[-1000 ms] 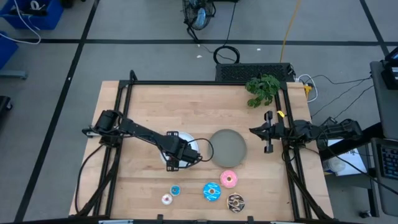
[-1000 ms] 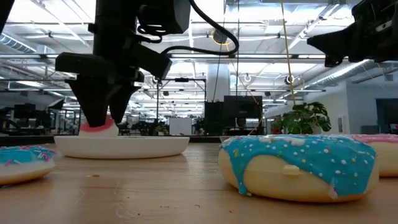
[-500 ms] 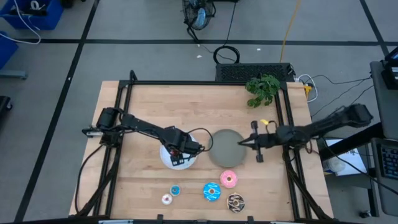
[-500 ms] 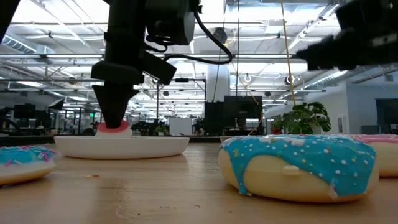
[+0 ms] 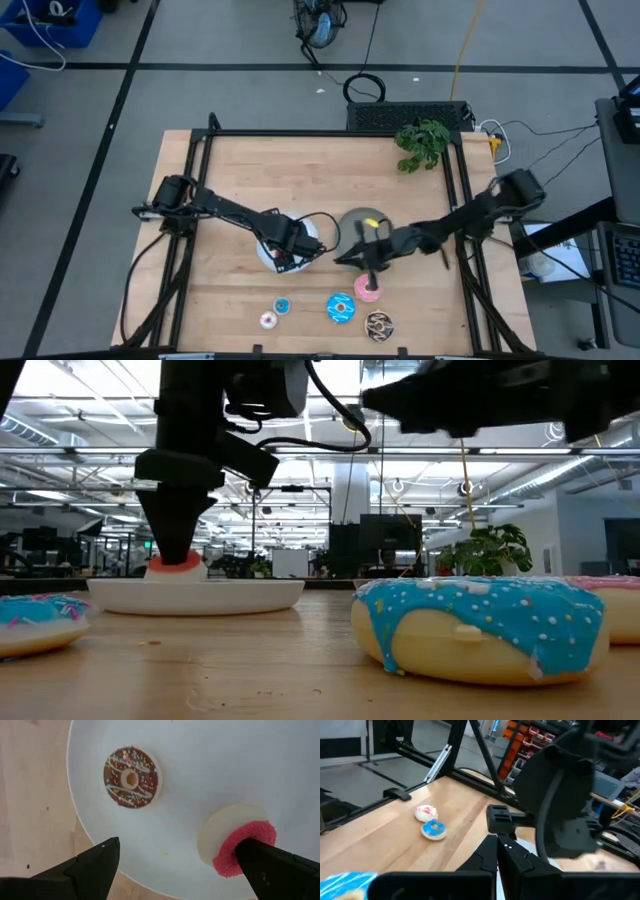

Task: Pick & Place donuts
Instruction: Put the small pink donut on the white plate

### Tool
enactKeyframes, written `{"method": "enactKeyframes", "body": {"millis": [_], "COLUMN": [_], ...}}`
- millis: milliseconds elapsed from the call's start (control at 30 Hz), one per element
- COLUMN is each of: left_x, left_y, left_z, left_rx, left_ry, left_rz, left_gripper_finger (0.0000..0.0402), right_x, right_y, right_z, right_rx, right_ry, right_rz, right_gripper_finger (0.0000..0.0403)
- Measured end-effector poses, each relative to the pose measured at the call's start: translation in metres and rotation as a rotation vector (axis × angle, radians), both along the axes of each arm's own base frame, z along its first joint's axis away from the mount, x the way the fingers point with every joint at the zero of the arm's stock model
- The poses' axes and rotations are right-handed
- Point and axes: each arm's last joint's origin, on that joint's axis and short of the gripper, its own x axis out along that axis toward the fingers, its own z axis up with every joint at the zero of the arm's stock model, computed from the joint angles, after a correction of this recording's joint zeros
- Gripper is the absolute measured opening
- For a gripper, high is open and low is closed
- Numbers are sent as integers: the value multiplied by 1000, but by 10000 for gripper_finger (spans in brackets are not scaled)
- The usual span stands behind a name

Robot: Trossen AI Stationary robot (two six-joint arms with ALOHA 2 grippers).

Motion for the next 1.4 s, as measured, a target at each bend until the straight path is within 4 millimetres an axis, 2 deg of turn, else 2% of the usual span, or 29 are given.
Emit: {"method": "enactKeyframes", "body": {"millis": [100, 200, 333, 433, 567, 700, 933, 1100, 1200, 1400], "left_x": [-5, -11, -18, -20, -20, -18, -23, -20, -20, -17], "left_y": [-2, -1, 2, 2, 0, -3, -2, -3, -3, -3], "left_z": [10, 25, 51, 59, 57, 43, 22, 19, 19, 19], "left_rx": [27, 64, 75, 71, 65, 37, 16, -6, 0, -2], "left_ry": [-17, -68, -196, -253, -261, -259, -250, -280, -292, -315], "left_rz": [14, 49, 112, 160, 157, 151, 155, 156, 156, 149], "left_gripper_finger": [390, 390, 390, 390, 390, 390, 390, 390, 390, 390], "right_x": [16, 23, 29, 37, 54, 65, 72, 88, 100, 105], "right_y": [2, 2, 3, 6, 11, 14, 2, -3, 0, 2], "right_z": [-13, -21, -28, -32, -33, -40, -49, -56, -65, -69], "right_rx": [-33, -28, 73, 65, 26, 0, 14, 68, 25, -5], "right_ry": [16, -38, -149, -147, -106, -67, -55, -34, -25, -29], "right_rz": [-87, -184, -235, -237, -236, -232, -249, -201, -216, -242], "right_gripper_finger": [0, 0, 0, 0, 0, 0, 0, 0, 0, 0]}}
